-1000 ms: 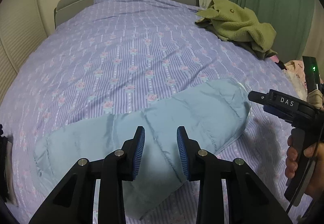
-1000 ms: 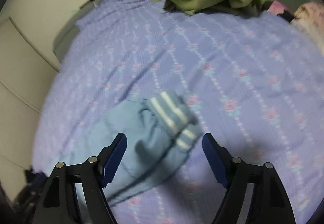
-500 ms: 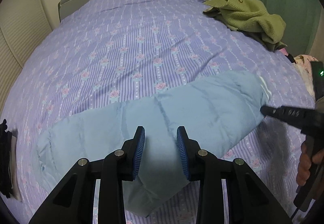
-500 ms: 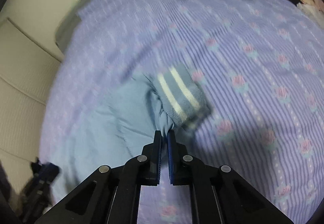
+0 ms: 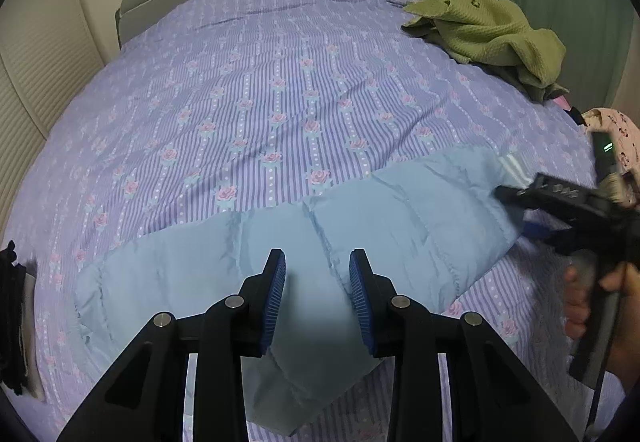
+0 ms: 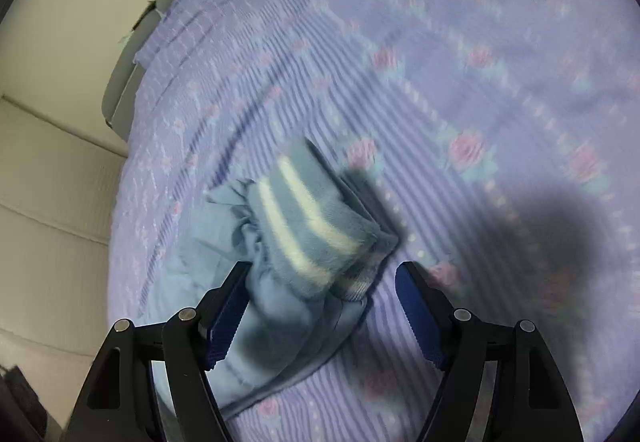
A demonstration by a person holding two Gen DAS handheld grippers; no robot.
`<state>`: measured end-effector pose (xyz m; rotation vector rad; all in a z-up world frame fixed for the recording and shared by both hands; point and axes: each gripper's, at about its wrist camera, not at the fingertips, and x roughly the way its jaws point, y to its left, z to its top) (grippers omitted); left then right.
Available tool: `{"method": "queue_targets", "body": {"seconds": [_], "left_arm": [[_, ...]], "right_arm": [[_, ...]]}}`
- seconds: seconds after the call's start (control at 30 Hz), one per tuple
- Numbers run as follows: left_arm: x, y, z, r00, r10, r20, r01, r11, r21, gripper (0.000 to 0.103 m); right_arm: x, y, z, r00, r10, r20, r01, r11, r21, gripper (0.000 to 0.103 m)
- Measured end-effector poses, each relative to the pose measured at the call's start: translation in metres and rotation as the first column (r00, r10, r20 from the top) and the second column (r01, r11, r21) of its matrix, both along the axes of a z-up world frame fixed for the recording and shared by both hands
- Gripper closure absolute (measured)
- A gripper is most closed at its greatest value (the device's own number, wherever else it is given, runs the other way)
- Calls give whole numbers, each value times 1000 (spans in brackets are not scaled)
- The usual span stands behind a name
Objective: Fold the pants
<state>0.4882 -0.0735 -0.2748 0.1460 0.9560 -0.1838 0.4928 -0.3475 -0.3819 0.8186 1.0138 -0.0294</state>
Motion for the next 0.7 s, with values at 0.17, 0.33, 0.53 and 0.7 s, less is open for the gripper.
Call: {"method": "queue_targets", "body": {"seconds": [0.17, 0.33, 0.53, 0.7], "left_arm": [[2, -7, 0, 1000, -22, 3, 22, 1000, -20, 70], [9, -12, -11, 999, -26, -41, 23, 998, -62, 83], [28, -25, -60, 984, -8, -178, 4, 1000, -23, 96], [33, -20, -57, 978, -15, -209, 14, 1000, -10, 96]], "right_arm": [[11, 1, -14, 1000, -10, -15, 11, 999, 39, 38], [9, 0, 13, 1000, 2, 22, -3, 997, 72, 68], [-8, 21, 81, 992, 42, 117, -25, 990, -141, 69], [-9, 49, 109, 986, 118, 119, -76, 947, -311, 69]]}}
